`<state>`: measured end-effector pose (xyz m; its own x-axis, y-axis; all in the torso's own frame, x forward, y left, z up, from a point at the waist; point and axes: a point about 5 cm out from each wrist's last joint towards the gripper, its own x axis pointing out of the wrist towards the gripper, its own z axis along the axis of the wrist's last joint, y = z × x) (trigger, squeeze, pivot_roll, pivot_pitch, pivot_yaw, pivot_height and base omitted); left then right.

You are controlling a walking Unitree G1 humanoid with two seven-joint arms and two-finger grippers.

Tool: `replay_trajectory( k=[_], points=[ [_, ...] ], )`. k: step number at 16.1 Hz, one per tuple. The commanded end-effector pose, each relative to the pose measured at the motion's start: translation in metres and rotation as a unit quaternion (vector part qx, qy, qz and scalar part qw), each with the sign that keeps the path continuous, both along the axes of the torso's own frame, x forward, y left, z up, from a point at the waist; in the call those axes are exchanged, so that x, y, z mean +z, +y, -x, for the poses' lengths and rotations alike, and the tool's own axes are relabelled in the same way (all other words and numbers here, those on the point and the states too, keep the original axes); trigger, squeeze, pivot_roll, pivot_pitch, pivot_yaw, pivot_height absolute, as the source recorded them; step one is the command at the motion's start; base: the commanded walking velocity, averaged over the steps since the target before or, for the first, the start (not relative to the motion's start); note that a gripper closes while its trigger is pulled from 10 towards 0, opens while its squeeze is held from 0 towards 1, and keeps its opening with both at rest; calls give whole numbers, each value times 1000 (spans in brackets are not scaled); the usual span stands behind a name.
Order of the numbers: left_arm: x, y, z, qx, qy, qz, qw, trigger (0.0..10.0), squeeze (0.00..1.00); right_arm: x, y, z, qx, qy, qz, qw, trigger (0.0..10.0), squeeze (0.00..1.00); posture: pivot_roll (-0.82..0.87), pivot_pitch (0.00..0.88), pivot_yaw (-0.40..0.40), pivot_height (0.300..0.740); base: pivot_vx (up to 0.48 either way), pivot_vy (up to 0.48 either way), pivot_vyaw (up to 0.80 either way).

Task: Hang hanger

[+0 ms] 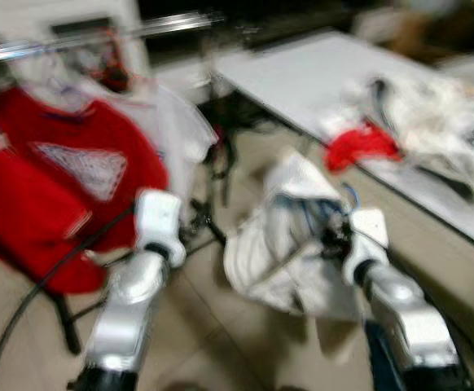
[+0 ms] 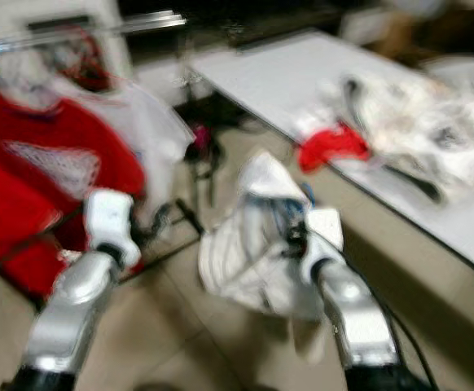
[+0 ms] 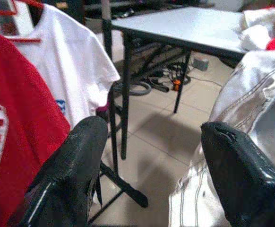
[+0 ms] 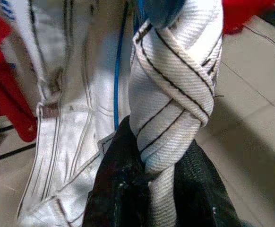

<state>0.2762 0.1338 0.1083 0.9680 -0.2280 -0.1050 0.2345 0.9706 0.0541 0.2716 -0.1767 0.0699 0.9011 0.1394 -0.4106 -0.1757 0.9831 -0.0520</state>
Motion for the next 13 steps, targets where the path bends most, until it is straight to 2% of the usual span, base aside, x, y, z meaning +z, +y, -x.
replay_trajectory(
  k=[1, 10, 13],
  points=[
    [3, 8, 0, 9, -6, -10, 1000, 10000, 0, 16, 5, -7, 5, -39, -3, 999, 10000, 0, 78, 30, -54, 740, 382, 0, 800],
    [4, 8, -2, 5, -5, -15, 1000, 10000, 0, 13, 2, -7, 0, -36, 3, 999, 10000, 0, 81, 39, -47, 740, 384, 0, 800],
    [5, 7, 0, 4, -8, -14, 1000, 10000, 0, 5, -2, -2, 31, -10, 8, 999, 10000, 0, 83, 40, -47, 740, 378, 0, 0]
  ],
)
